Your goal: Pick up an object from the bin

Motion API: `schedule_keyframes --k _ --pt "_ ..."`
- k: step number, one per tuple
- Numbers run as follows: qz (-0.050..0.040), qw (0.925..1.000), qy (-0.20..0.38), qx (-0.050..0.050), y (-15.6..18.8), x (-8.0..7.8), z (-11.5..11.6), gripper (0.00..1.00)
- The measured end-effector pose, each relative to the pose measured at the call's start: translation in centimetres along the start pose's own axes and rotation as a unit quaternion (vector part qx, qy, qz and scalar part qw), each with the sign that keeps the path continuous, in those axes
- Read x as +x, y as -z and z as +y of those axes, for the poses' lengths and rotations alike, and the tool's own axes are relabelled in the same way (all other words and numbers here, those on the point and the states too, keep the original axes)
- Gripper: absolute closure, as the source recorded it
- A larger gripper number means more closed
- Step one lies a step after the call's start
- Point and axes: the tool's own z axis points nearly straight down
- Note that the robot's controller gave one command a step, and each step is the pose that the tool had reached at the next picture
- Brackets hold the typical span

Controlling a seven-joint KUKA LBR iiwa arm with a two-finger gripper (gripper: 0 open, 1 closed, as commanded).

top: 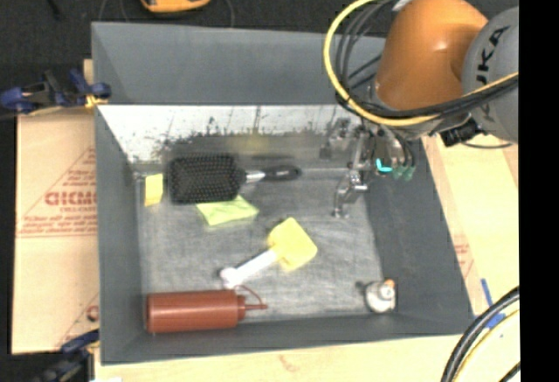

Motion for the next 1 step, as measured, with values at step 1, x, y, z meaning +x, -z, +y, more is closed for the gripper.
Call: schedule_keyframes --k 1 --pt "-0.0009 1.0 0.0 0.0 0.08 -0.05 -0.01 0.0"
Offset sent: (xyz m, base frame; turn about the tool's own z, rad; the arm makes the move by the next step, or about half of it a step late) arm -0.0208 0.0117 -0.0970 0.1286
